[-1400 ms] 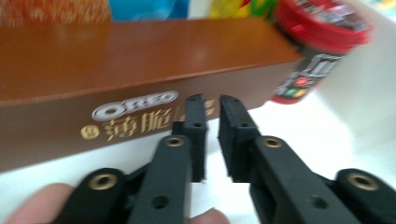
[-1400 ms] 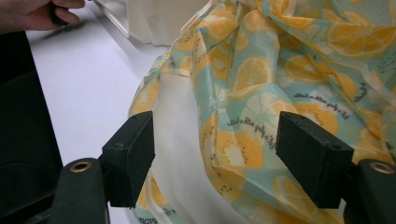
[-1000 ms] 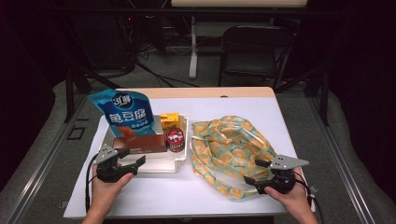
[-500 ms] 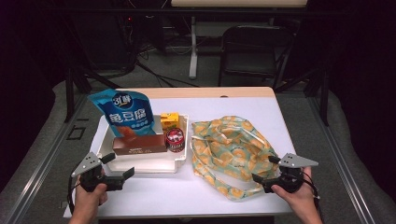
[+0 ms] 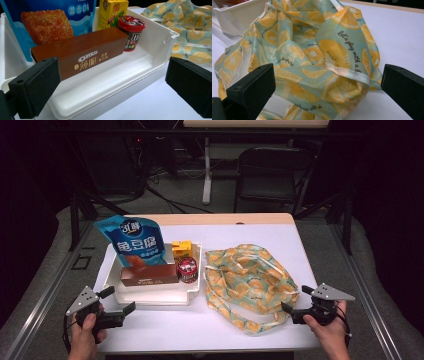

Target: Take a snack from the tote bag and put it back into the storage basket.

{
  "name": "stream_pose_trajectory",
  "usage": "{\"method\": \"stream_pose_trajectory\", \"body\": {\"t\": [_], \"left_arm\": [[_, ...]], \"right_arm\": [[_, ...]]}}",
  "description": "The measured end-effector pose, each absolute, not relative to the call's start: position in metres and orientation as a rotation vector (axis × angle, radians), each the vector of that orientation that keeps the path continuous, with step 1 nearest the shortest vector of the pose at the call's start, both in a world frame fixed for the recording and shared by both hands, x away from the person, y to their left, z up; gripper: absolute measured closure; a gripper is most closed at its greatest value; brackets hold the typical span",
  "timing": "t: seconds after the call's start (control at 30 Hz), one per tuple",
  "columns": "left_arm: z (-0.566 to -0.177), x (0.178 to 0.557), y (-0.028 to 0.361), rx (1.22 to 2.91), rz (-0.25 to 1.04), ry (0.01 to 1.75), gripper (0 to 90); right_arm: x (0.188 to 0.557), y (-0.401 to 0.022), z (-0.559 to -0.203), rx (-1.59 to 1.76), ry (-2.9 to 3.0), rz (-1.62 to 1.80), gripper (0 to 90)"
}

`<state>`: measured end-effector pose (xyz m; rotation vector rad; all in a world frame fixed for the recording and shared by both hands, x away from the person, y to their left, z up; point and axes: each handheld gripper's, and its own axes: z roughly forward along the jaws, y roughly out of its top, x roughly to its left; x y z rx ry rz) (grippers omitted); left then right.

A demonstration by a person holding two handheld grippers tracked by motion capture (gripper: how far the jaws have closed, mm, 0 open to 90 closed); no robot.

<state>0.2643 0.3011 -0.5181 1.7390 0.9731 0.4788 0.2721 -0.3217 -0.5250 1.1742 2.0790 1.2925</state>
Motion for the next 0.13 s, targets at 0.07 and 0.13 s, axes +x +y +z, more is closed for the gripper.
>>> {"method": "stream_pose_trajectory", "body": {"t": [0.07, 0.13], "left_arm": [[-0.5173, 0.2645, 0.3018, 1.739, 0.477, 0.978, 0.0], [-0.5178, 0.2654, 0.3026, 1.73, 0.48, 0.988, 0.0]], "right_arm": [[0.272, -0.3213, -0.5251, 1.171, 2.076, 1.302, 0.0], [0.272, -0.3209, -0.5254, 1.171, 2.076, 1.296, 0.0]]}}
